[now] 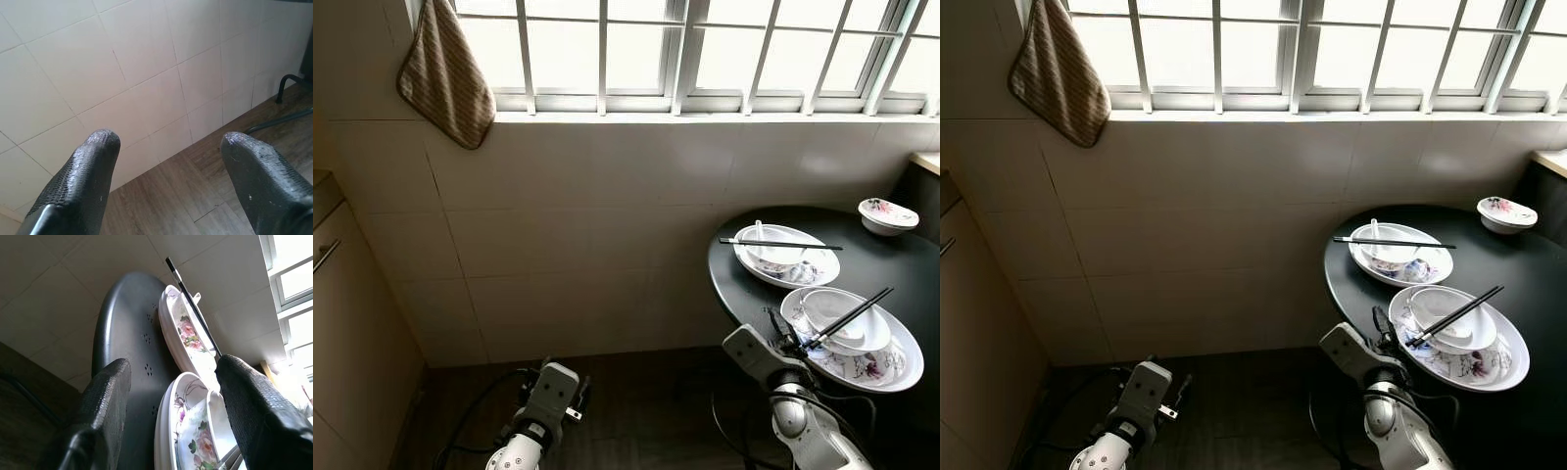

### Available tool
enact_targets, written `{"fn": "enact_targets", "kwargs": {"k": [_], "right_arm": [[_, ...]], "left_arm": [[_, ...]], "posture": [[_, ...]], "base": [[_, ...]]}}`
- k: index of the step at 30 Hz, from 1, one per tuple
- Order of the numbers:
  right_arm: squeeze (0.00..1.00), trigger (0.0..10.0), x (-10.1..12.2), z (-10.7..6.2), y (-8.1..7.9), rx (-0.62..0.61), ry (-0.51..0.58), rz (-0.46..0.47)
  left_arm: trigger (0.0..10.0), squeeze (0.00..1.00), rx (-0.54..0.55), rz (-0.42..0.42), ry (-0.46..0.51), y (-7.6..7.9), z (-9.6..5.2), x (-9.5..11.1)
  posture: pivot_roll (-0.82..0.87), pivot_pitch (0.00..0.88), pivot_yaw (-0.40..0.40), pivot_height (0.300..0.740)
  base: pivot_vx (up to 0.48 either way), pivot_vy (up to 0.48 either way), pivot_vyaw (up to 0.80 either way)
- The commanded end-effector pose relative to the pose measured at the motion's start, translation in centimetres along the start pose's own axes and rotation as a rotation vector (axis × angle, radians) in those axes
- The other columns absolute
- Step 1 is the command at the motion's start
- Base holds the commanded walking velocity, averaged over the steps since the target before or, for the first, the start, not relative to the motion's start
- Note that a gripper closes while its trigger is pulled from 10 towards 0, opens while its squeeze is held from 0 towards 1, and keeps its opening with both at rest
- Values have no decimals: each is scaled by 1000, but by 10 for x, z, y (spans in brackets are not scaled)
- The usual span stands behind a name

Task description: Kitchen organization

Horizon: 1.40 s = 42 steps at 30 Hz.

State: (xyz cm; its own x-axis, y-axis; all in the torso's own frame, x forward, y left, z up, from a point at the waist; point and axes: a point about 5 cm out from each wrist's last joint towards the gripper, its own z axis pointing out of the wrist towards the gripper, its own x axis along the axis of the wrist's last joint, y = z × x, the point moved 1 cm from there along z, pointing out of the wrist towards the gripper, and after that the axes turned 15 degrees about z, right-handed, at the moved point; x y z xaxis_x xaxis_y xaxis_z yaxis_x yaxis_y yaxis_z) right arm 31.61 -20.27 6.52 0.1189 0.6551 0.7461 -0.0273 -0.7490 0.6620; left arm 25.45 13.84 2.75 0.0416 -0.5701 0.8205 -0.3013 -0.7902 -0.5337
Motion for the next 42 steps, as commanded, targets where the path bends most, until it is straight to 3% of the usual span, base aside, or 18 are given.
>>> {"fn": "enact_targets", "kwargs": {"k": [1, 10, 11, 13, 14, 15, 16, 22, 28, 42], "right_arm": [[1000, 10000, -6, 2, 7, -2, -26, -26], [1000, 10000, -23, 5, 20, -35, -104, -141], [914, 10000, -23, 6, 21, -32, -102, -143], [914, 10000, -23, 6, 21, -31, -102, -145], [733, 10000, -23, 8, 23, -29, -102, -155], [733, 10000, -23, 8, 23, -29, -102, -155], [533, 10000, -24, 9, 24, -28, -104, -175], [357, 10000, -27, 11, 29, -44, -119, -205], [349, 10000, -34, 11, 34, -71, -169, -208], [349, 10000, -28, 14, 37, -97, -128, -248]], "left_arm": [[10000, 0, -3, -4, 10, 0, 2, 1], [10000, 0, -5, -4, 10, 0, 2, 1], [10000, 0, -6, -4, 10, 0, 3, 1], [10000, 0, -6, -4, 11, 0, 3, 2], [10000, 0, -6, -4, 11, 0, 3, 2], [10000, 0, -6, -4, 11, 0, 3, 2], [10000, 0, -6, -5, 11, 0, 3, 2], [10000, 0, -4, -8, 11, 0, 4, 2], [10000, 0, -2, -12, 10, 0, 4, 2], [10000, 0, -1, -18, 10, 0, 5, 2]], "posture": [[12, 0, -36, 740], [8, 0, -34, 740], [8, 0, -34, 740], [8, 0, -34, 740], [9, 0, -34, 740], [9, 0, -34, 740], [9, 0, -34, 740], [10, 0, -36, 740], [10, 0, -38, 740], [7, 0, -37, 740]], "base": [[0, 0, 0], [0, 0, 0], [0, 0, 0], [0, 0, 0], [0, 0, 0], [0, 0, 0], [0, 0, 0], [0, 0, 0], [0, 0, 0], [0, 0, 0]]}}
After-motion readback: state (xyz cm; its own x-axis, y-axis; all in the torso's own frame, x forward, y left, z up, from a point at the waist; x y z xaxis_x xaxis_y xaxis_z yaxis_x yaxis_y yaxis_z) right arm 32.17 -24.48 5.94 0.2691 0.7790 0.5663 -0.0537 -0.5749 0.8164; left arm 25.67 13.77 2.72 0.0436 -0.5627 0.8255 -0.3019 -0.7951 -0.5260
